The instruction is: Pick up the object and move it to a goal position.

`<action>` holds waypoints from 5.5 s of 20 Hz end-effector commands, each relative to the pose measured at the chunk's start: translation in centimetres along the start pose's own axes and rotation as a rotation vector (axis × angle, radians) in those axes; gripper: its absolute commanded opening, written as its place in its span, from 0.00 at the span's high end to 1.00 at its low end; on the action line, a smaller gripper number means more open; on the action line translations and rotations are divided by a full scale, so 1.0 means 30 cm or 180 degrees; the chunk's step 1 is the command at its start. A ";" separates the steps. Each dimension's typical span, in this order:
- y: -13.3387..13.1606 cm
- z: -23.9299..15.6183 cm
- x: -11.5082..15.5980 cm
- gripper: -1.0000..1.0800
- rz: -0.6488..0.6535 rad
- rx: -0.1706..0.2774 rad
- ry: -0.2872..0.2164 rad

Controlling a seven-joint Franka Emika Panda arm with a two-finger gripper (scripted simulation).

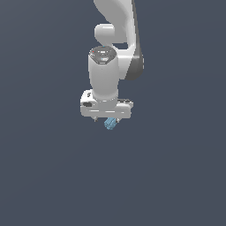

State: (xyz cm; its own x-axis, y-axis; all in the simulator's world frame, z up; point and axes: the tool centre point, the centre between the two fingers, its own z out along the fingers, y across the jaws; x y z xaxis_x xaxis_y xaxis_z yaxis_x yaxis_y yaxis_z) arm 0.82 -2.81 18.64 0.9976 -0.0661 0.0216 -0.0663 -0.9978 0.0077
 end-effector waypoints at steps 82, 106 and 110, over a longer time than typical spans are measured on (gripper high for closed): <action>-0.041 0.482 -0.311 1.00 0.1643 0.0008 -0.0071; 0.013 0.000 -0.185 1.00 0.1646 0.0005 -0.0071; 0.027 -0.132 -0.149 1.00 0.1646 0.0005 -0.0071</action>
State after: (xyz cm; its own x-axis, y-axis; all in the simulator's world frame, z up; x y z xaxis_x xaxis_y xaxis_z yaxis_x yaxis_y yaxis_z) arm -4.09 -3.10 20.97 0.8346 -0.5508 0.0013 -0.5508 -0.8346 -0.0003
